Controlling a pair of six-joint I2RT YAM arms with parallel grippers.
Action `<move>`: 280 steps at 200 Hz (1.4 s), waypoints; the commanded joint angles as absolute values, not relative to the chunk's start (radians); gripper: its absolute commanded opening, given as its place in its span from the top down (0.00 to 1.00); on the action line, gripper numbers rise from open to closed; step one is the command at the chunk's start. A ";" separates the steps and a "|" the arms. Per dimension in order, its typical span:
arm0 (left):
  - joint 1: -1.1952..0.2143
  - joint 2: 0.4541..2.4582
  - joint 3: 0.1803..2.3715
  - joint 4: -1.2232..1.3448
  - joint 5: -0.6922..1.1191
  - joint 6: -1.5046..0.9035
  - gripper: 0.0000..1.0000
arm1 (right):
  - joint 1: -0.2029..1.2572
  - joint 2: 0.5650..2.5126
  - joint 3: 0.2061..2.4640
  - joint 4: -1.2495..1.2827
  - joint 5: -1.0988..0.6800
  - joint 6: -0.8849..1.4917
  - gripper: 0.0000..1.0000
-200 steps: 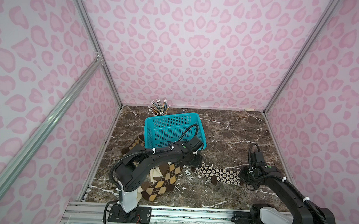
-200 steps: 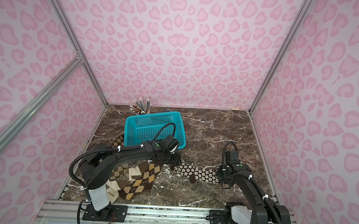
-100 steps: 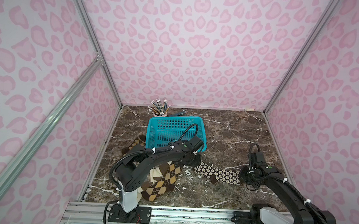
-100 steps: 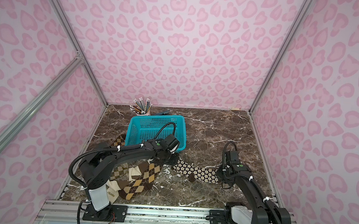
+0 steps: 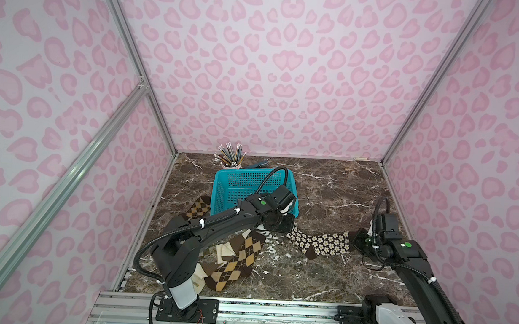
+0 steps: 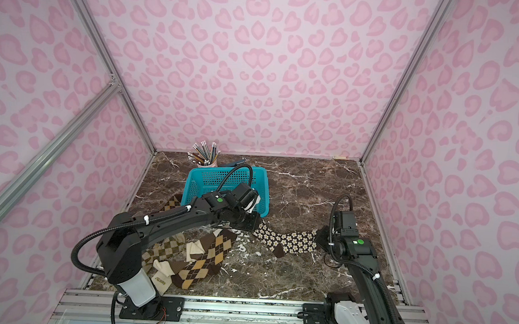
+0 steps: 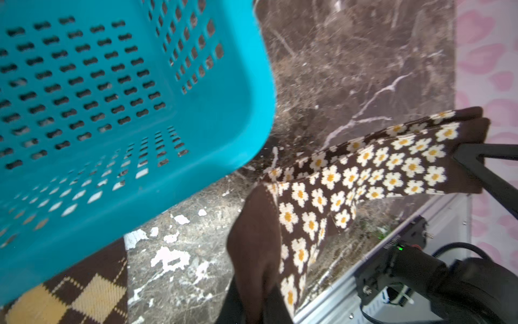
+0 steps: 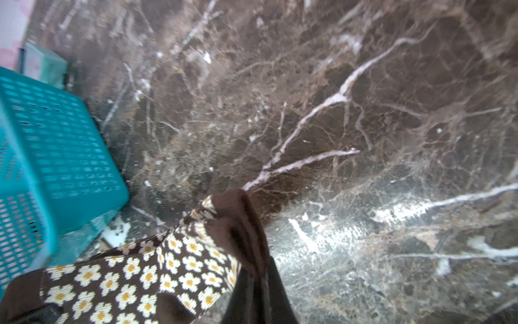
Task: Place the socks together as a pair
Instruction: Pick up a pair of socks from the center of the board, then place a pair of socks in the bin.
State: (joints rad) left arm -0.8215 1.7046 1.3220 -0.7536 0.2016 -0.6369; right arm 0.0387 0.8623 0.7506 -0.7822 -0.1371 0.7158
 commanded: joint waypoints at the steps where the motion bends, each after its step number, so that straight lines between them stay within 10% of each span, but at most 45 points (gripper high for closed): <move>1: -0.812 1.670 1.394 -0.785 0.210 -0.651 0.95 | 0.042 0.847 0.848 -0.856 -0.172 0.732 1.00; 136: -0.308 1.672 1.652 -0.922 0.051 -0.407 0.95 | 0.504 1.486 1.464 -0.487 -0.250 0.824 1.00; 280: -0.164 1.923 1.585 -0.679 -0.057 -0.253 0.96 | 0.538 2.011 1.641 -0.496 -0.163 0.648 1.00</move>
